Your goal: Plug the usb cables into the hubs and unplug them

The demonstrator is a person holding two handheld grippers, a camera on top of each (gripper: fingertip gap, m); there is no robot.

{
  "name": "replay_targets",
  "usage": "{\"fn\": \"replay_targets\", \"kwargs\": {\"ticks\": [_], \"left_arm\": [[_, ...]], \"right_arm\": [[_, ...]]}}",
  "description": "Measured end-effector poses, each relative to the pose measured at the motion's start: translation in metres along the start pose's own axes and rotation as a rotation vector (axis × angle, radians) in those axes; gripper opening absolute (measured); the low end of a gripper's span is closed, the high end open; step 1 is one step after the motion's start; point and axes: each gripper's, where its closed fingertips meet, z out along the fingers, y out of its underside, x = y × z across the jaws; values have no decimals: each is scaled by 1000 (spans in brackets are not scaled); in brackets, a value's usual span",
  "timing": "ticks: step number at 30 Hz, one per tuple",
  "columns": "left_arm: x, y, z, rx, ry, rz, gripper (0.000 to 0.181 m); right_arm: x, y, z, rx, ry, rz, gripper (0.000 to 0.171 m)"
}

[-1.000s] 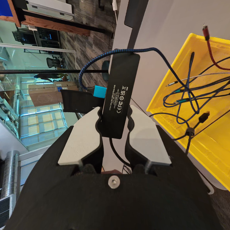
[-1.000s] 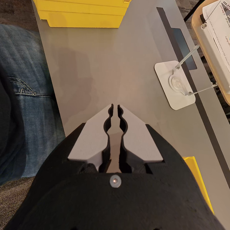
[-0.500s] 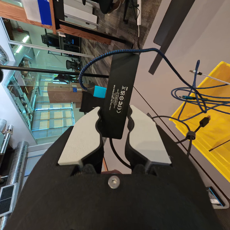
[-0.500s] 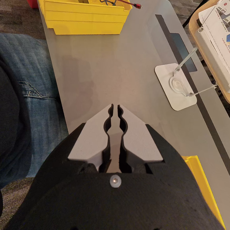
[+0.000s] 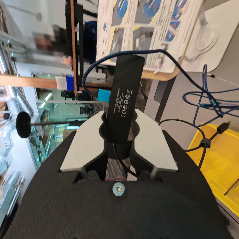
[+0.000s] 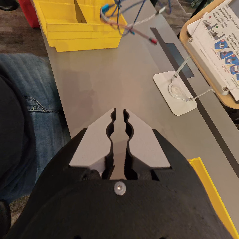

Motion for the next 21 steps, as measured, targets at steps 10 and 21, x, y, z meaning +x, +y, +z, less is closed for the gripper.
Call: {"fn": "replay_targets", "kwargs": {"ticks": [10, 21], "left_arm": [[119, -104, 45, 232, 307, 141, 37], [272, -134, 79, 329, 616, 310, 37]], "right_arm": [[28, -35, -29, 191, 59, 69, 18], [44, -38, 17, 226, 73, 173, 38]]}}
